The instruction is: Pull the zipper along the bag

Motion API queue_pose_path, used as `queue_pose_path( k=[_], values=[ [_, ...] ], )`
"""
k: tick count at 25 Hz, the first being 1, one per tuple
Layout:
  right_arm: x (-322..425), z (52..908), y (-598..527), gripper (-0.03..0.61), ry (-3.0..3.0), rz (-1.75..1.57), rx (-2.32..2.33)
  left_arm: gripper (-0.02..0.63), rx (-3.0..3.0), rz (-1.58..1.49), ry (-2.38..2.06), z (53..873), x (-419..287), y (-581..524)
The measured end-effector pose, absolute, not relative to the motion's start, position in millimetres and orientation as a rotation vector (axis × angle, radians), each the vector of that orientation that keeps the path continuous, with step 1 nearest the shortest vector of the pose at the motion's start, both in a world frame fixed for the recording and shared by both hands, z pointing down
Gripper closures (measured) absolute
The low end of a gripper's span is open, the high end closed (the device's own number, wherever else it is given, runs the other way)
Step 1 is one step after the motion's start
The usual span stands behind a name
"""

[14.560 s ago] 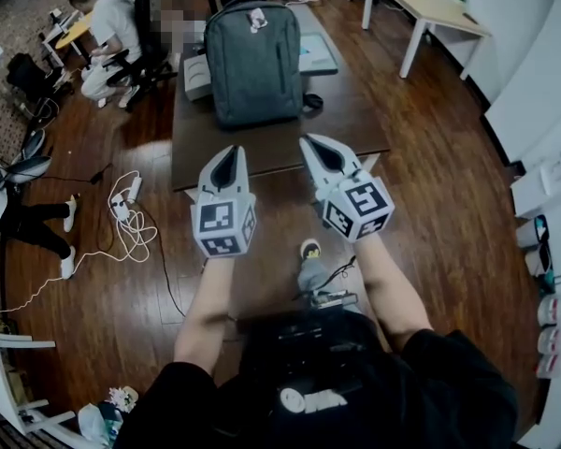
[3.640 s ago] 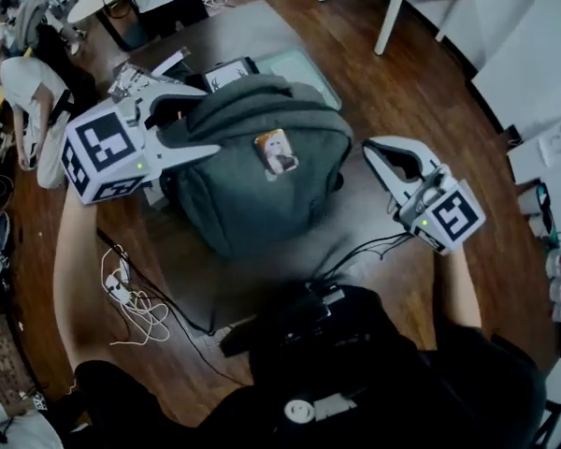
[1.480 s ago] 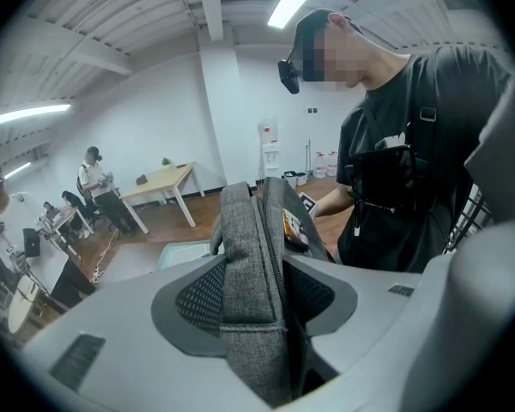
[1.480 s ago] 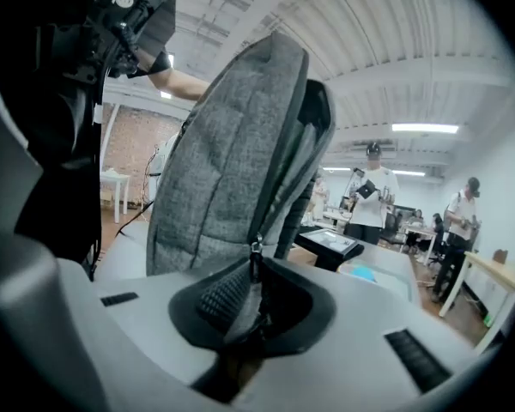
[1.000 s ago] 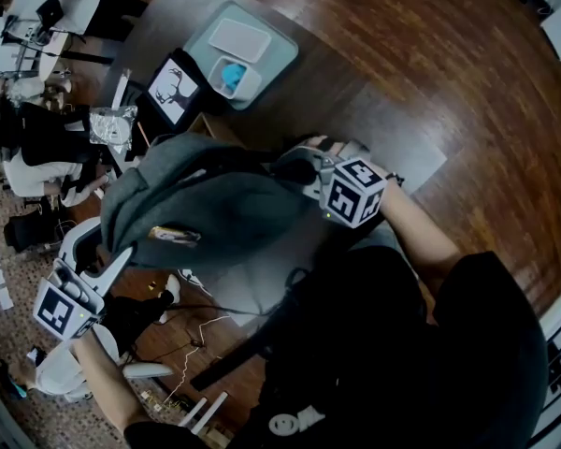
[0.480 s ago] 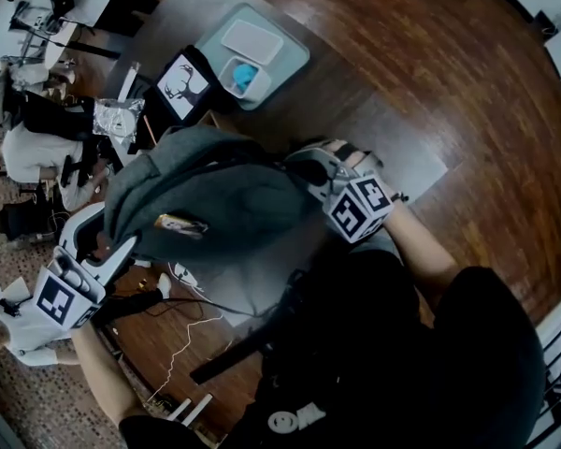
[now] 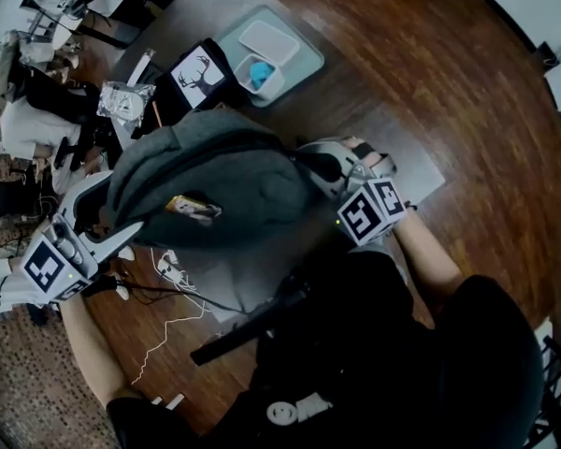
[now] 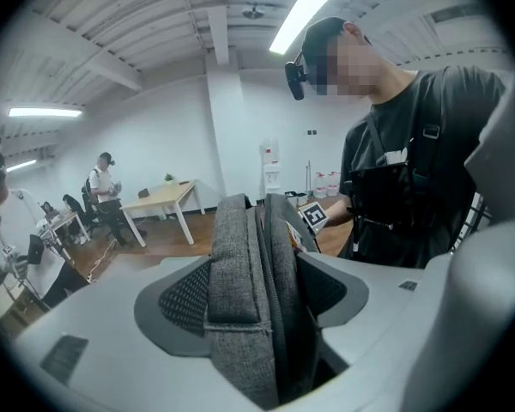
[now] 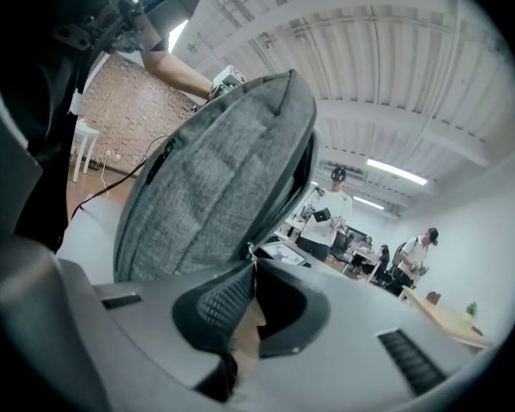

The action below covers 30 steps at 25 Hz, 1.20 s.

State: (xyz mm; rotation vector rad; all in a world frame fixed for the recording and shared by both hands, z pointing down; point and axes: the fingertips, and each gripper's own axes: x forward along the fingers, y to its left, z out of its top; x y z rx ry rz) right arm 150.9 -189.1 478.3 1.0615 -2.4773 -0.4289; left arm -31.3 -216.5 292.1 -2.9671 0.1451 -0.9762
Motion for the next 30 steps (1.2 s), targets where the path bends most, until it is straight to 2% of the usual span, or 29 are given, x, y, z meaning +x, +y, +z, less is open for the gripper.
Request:
queue_pose_path(
  k=[3,10,16,23,26,30],
  values=[
    [154.7,459.6,-194.6,0.552,-2.48,-0.448,1.109,0.285,-2.967,-0.938,0.147,292.6,-31.8,-226.6],
    [158.0,448.1,-194.4,0.549,-2.501,-0.317,1.091,0.285,-2.921,-0.842,0.24,292.6,-24.6,-226.4],
    [183.1,366.7,-214.2,0.566,-2.541,-0.356,1.374,0.285,-2.937,-0.746,0.222,296.8,-18.3,-230.7],
    [176.5,484.3,-179.6,0.554,-2.45,-0.191,1.137,0.285,-2.959,-0.791,0.188,306.2,-26.7,-223.7],
    [155.9,517.1,-171.5,0.441,-2.455,-0.169,1.15,0.285,-2.967,-0.774,0.175,304.9,-28.4,-225.4],
    [152.3,519.8,-190.6,0.434,-2.44,-0.282,1.222,0.286,-2.959,-0.786,0.194,306.8,-27.0,-225.8]
  ],
)
